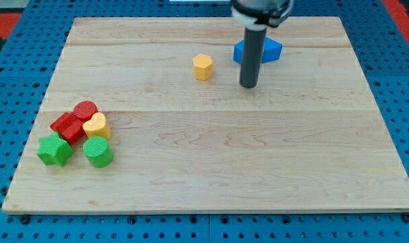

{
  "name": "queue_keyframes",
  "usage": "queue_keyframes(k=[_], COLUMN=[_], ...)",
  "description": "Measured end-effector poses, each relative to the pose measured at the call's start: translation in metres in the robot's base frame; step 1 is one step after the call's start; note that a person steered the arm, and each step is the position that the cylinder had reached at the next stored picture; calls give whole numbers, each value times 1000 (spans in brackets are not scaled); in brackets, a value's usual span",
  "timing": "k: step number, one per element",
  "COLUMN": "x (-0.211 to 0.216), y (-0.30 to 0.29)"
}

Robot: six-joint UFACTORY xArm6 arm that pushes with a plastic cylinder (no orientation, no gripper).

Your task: Move the yellow hexagon above the red circle

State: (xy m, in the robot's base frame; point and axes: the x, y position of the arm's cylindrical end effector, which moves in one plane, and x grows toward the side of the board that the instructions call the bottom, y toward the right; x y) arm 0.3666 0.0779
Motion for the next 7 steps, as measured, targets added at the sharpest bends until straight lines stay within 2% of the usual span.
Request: queue_keyframes(k=[1, 2, 3, 4, 5, 6, 7], x=[-12, -16, -27, -59, -95, 3, -36], y=[-90, -141, -85, -54, -132, -223, -233])
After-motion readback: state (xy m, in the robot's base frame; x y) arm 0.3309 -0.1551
